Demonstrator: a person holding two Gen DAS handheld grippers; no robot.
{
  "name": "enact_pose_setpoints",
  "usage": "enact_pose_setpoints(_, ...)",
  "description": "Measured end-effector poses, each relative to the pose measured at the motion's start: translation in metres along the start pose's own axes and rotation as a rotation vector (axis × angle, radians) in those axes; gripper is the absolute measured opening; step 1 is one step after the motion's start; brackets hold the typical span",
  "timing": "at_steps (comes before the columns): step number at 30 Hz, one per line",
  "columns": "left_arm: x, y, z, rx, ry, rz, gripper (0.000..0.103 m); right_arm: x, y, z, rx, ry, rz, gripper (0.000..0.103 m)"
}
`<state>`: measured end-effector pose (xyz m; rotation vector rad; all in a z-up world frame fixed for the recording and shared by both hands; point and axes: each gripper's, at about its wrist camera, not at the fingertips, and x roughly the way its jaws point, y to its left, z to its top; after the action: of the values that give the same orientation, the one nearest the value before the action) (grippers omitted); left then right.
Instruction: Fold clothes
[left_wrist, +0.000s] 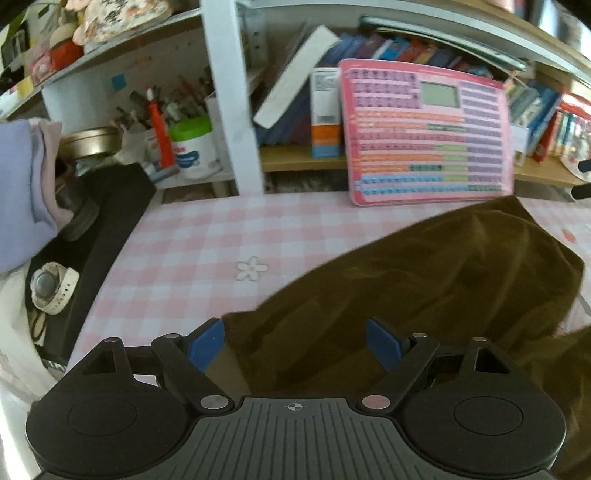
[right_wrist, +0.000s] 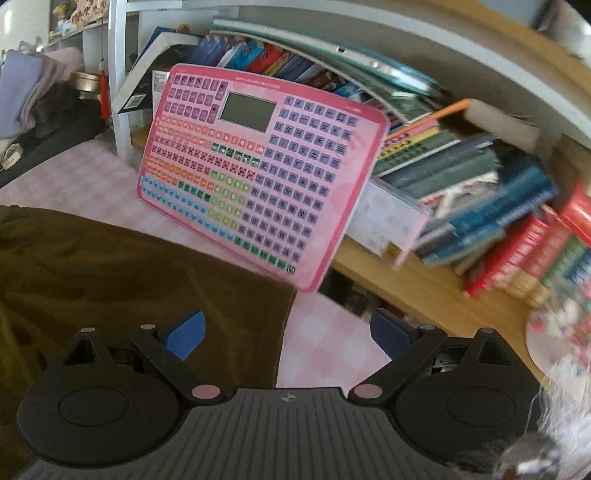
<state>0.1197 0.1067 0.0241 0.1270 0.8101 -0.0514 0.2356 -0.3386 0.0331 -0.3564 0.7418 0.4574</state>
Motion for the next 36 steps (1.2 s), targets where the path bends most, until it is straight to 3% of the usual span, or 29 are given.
enact_pose_setpoints(5,0.019,0.007,0.006,0.026,0.015,0.049,0.086,0.035,0.001,0.006,-0.068,0.013,0.036,0.095)
enact_pose_setpoints(14,0.049,0.018,0.010,-0.009,0.048,0.002,0.085,0.071,0.000,0.001,-0.076,0.036,0.080,0.094)
enact_pose_setpoints(19,0.065,0.017,0.011,0.001,0.053,-0.012,0.053,0.087,0.002,0.001,-0.066,0.035,0.103,0.089)
enact_pose_setpoints(25,0.071,0.025,0.013,0.010,0.048,-0.029,0.052,0.101,-0.012,0.005,0.032,0.036,0.124,0.068)
enact_pose_setpoints(28,0.073,0.033,0.014,0.022,0.064,-0.034,0.040,0.109,-0.024,0.007,0.113,0.039,0.116,0.051)
enact_pose_setpoints(30,0.074,0.036,0.014,0.036,0.081,-0.041,0.039,0.117,-0.033,0.006,0.177,0.062,0.104,0.042)
enact_pose_setpoints(36,0.079,0.038,0.011,0.087,0.114,-0.072,0.039,0.127,-0.036,0.000,0.247,0.101,0.112,0.035)
